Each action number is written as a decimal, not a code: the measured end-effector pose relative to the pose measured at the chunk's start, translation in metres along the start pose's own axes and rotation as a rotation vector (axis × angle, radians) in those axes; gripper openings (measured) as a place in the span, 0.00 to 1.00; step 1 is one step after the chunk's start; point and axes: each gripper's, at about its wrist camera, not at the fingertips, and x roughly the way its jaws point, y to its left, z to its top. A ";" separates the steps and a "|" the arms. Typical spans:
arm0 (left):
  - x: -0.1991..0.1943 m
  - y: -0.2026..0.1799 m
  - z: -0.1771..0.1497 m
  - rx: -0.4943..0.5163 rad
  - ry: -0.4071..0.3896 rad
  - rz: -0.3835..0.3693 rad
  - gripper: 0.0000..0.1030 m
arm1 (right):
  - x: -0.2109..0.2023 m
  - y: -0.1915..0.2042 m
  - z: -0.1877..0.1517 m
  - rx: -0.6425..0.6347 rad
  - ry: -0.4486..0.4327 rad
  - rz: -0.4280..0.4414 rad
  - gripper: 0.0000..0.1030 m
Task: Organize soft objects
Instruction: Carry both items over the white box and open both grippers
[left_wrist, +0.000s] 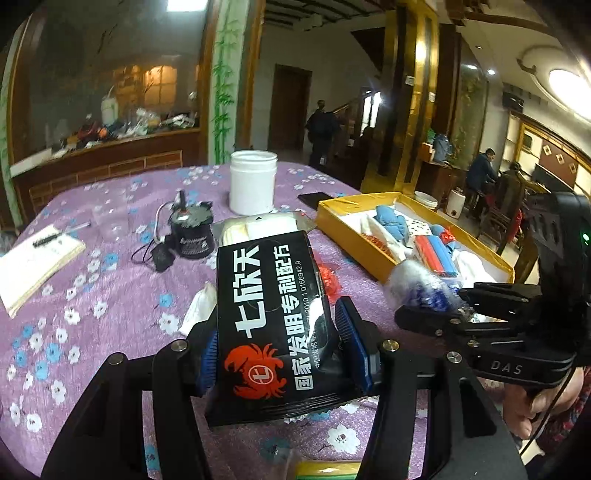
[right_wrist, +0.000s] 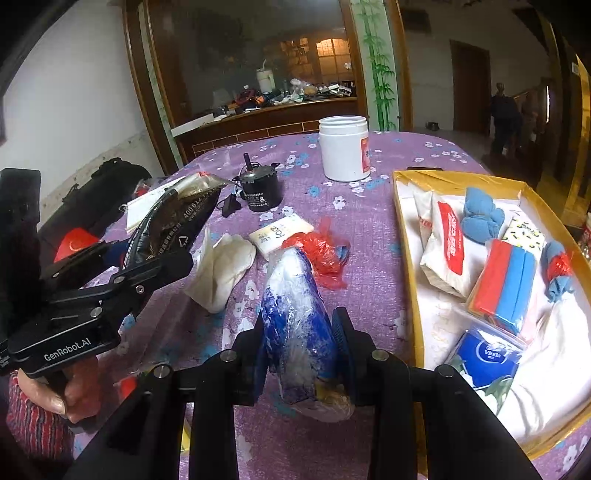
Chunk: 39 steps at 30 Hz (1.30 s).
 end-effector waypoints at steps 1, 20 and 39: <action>0.001 0.001 0.000 -0.010 0.009 0.004 0.53 | -0.001 0.000 0.000 -0.002 -0.009 -0.007 0.32; -0.011 -0.006 -0.003 0.031 -0.060 0.061 0.54 | 0.000 -0.002 0.001 0.012 -0.013 -0.009 0.33; -0.015 -0.021 0.003 0.033 -0.054 -0.061 0.54 | -0.045 -0.059 0.015 0.155 -0.071 -0.040 0.33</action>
